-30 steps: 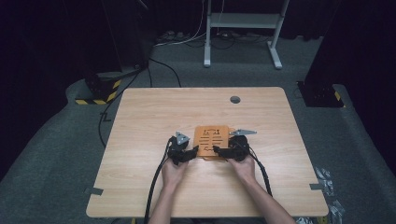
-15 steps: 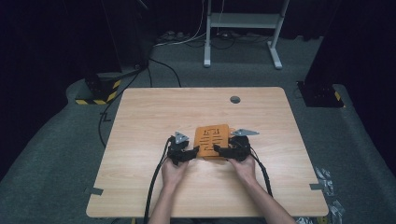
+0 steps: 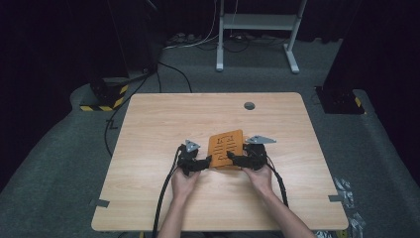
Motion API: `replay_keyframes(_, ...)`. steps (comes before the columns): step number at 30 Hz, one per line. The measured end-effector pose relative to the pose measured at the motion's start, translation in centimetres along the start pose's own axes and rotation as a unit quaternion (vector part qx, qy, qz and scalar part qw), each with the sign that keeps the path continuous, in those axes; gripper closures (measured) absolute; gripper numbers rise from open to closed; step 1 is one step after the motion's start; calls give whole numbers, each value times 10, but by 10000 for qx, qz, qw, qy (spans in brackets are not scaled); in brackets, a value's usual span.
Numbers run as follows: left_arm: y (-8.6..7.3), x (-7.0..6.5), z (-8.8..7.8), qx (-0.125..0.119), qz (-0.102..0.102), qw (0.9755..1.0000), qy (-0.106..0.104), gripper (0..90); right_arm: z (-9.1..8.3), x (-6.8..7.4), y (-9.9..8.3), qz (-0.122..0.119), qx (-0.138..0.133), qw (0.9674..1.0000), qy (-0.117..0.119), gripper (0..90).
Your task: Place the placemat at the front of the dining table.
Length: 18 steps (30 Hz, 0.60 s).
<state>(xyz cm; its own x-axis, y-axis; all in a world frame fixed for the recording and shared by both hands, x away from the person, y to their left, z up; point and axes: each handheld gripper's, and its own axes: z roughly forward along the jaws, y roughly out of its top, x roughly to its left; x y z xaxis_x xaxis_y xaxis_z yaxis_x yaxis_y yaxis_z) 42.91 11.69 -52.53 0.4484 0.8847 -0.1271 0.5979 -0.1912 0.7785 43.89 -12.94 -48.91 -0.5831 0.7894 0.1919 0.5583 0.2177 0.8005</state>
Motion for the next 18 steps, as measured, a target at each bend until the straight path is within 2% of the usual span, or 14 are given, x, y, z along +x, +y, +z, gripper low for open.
replay_keyframes(3,1,-1,1,59,70,9999,57,328,-5,2,3,-7,-76,10000,7,260)
replay_keyframes(12,1,-1,2,102,60,9999,107,325,-10,8,12,-152,-175,9997,56,267)
replay_keyframes(18,1,-4,3,159,215,9994,211,323,-8,17,15,-228,-179,9995,82,278)
